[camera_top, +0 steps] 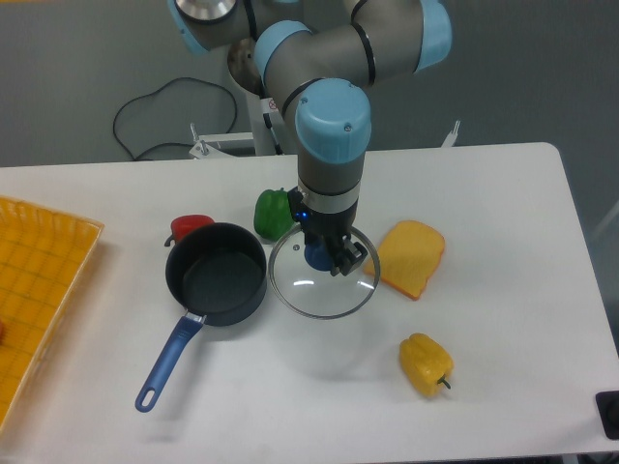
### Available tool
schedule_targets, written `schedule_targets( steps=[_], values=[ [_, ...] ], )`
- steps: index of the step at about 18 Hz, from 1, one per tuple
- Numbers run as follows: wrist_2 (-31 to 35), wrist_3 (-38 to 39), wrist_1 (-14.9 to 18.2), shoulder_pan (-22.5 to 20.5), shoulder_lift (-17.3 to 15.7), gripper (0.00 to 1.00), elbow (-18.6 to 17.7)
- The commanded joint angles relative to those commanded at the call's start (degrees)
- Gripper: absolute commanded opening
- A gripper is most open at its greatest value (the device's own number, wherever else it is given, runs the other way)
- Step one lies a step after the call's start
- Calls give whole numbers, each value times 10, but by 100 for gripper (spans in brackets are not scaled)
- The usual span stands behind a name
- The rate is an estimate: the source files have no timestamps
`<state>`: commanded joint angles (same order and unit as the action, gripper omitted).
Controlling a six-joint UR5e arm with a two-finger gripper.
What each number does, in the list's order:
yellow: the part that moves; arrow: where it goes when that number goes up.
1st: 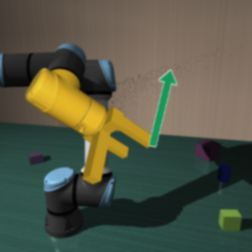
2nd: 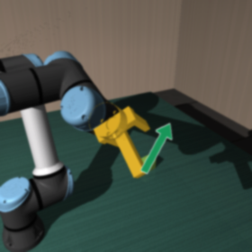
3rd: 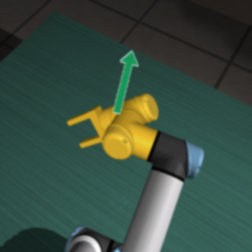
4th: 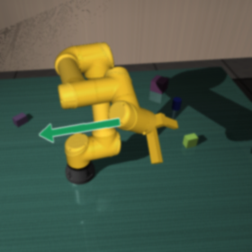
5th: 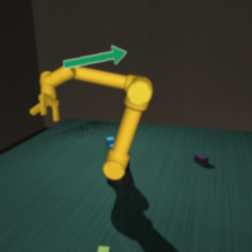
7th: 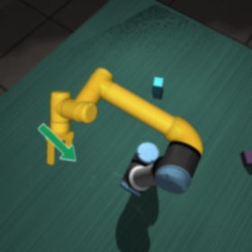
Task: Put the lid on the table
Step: 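Hold the glass lid by its knob with the gripper, steady, then move the held glass lid away from the yellow sponge, lowering it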
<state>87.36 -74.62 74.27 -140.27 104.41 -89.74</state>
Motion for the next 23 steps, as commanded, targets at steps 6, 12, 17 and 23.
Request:
schedule_targets(
  steps=[6,12,17,23],
  values=[
    [0,6,-2,0,1,51,0],
    [-1,37,-5,-3,5,51,3],
    [1,64,-13,-3,13,51,5],
    [-1,132,-68,-2,30,51,5]
  ],
)
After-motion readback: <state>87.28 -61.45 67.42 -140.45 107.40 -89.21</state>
